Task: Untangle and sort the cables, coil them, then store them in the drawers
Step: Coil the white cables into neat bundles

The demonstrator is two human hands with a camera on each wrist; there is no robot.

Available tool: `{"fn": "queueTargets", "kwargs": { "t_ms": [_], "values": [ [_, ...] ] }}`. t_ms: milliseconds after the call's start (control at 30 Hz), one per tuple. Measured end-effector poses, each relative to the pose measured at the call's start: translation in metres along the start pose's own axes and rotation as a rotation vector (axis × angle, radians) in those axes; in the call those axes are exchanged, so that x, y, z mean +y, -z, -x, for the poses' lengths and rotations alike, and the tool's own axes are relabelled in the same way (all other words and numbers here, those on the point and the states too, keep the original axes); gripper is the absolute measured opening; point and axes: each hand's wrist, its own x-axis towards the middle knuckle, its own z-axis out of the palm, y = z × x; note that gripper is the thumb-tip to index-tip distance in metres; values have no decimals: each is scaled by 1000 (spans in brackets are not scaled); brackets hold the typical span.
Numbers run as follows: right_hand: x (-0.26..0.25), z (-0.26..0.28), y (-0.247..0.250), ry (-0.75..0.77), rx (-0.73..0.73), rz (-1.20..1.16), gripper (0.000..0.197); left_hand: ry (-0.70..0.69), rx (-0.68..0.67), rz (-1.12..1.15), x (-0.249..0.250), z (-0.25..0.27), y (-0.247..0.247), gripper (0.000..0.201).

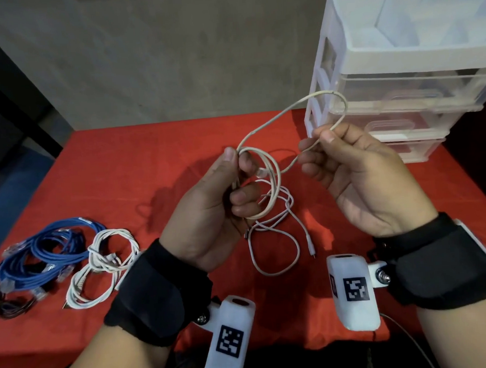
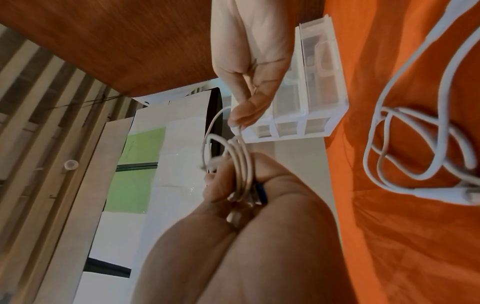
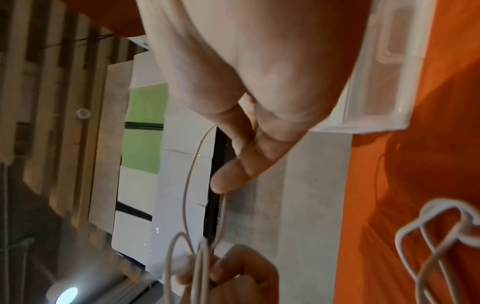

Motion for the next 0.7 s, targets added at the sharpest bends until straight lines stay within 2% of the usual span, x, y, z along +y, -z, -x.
{"fn": "queueTargets", "kwargs": {
  "t_ms": [100, 200, 300, 367, 500, 633, 700],
  "values": [
    [7, 4, -7, -144, -56, -2, 9, 1, 37, -19, -7, -1, -2, 32],
    [17, 9, -16, -253, -138, 106, 12, -54, 104, -182, -11, -3, -2, 30],
    [25, 15, -20, -298, -243, 190, 27, -123, 184, -332, -9, -6, 6, 31],
    [31, 17, -22, -250, -272, 292, 32, -144, 228, -386, -9, -8, 11, 31],
    [44, 18, -22, -35, -274, 607, 29, -188, 267, -453, -14, -10, 13, 34],
    [43, 16, -20, -5, -246, 671, 25, -226, 261, -440, -12, -9, 11, 32],
    [38, 13, -13, 18, -237, 809, 20, -258, 273, -388, -3, -10, 14, 31]
  ]
}}
